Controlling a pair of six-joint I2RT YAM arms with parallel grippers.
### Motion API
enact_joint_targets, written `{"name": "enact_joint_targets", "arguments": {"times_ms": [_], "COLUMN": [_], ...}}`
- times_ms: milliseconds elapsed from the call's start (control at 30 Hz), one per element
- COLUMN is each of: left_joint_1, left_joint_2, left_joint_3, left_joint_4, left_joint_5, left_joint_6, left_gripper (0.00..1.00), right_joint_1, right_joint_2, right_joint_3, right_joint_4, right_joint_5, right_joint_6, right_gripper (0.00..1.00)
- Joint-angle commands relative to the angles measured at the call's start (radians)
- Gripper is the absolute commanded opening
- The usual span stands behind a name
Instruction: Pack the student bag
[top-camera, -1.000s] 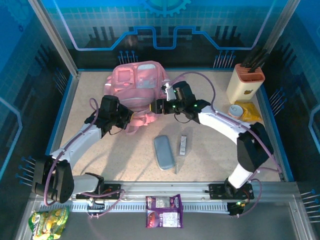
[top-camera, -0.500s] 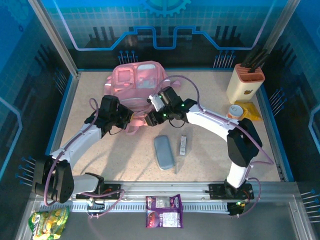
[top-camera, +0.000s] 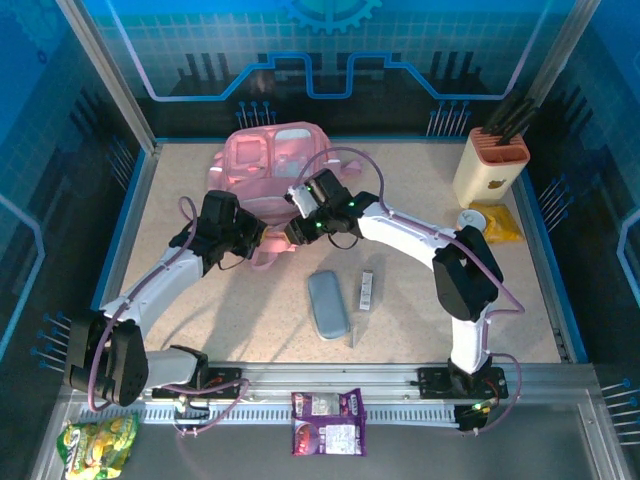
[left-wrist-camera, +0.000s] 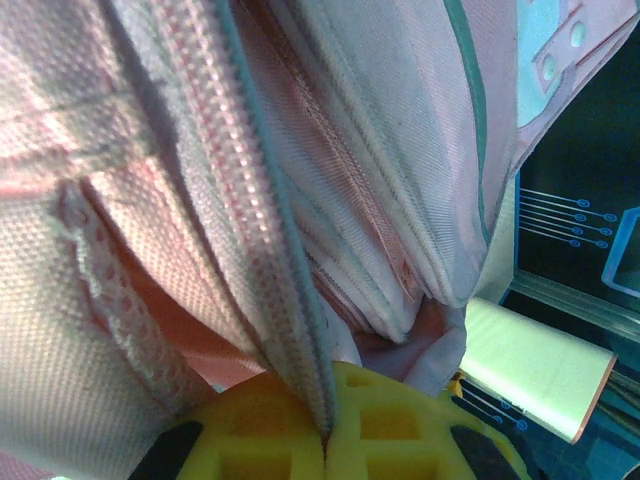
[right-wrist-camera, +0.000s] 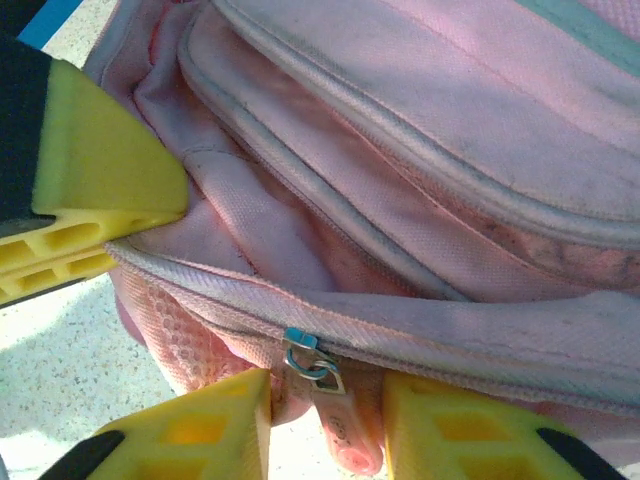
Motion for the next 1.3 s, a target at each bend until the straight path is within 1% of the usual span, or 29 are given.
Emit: {"name": "enact_joint_targets", "arguments": {"times_ms": [0,67,167,233,467,533,633,700,767,867,933,1000,1067,1100,1167,1200,1233,1267], "left_joint_1": [-0.006,-0.007,-0.008,-0.005,0.040,0.059,0.099,0.127,0.152,0.190,0.221,0.237,0.224,0.209,0.183,0.171,0.165,0.164], "left_joint_2": [-0.011,-0.010,-0.011,-0.019,-0.065,-0.082,-0.118,-0.144,-0.155,-0.171,-0.185,-0.191,-0.180,-0.167,-0.137,-0.125,-0.114,-0.108], "left_joint_3": [0.008,0.008,0.009,0.010,0.015,0.015,0.007,-0.004,-0.008,0.003,0.007,0.002,-0.010,-0.022,-0.027,-0.021,-0.017,-0.010], "left_joint_4": [0.079,0.081,0.077,0.066,-0.009,-0.038,-0.089,-0.101,-0.111,-0.159,-0.195,-0.186,-0.140,-0.099,-0.050,-0.038,-0.032,-0.034], "left_joint_5": [0.021,0.021,0.020,0.012,-0.002,-0.008,-0.027,-0.033,-0.015,-0.011,-0.019,-0.007,0.021,0.039,0.057,0.058,0.056,0.058], "left_joint_6": [0.004,0.003,0.004,0.011,0.056,0.075,0.096,0.107,0.120,0.150,0.171,0.185,0.157,0.133,0.108,0.104,0.105,0.103], "left_gripper": [0.00,0.00,0.00,0.00,0.00,0.00,0.00,0.00,0.00,0.00,0.00,0.00,0.00,0.00,0.00,0.00,0.00,0.00], "right_joint_1": [0.018,0.028,0.039,0.038,0.029,0.003,-0.044,-0.072,-0.092,-0.104,-0.104,-0.099,-0.062,-0.025,0.054,0.081,0.091,0.089], "right_joint_2": [0.023,0.026,0.017,0.000,-0.060,-0.071,-0.084,-0.064,-0.039,-0.019,-0.049,-0.095,-0.112,-0.108,-0.085,-0.071,-0.058,-0.048], "right_joint_3": [0.024,0.024,0.019,0.007,-0.068,-0.084,-0.105,-0.095,-0.068,-0.036,-0.059,-0.089,-0.087,-0.068,-0.009,0.014,0.027,0.029], "right_joint_4": [0.018,0.013,-0.007,-0.029,-0.110,-0.126,-0.128,-0.131,-0.137,-0.172,-0.165,-0.145,-0.143,-0.160,-0.199,-0.207,-0.209,-0.198], "right_joint_5": [0.044,0.061,0.115,0.187,0.400,0.423,0.424,0.428,0.443,0.471,0.458,0.334,0.236,0.224,0.271,0.267,0.253,0.209], "right_joint_6": [-0.015,-0.027,-0.042,-0.030,-0.023,-0.011,0.000,-0.002,-0.008,-0.013,-0.015,-0.010,0.010,0.008,0.001,-0.001,0.003,0.013], "right_gripper": [0.30,0.24,0.20,0.17,0.13,0.12,0.12,0.10,0.09,0.07,0.07,0.07,0.08,0.07,0.05,0.04,0.04,0.08]}}
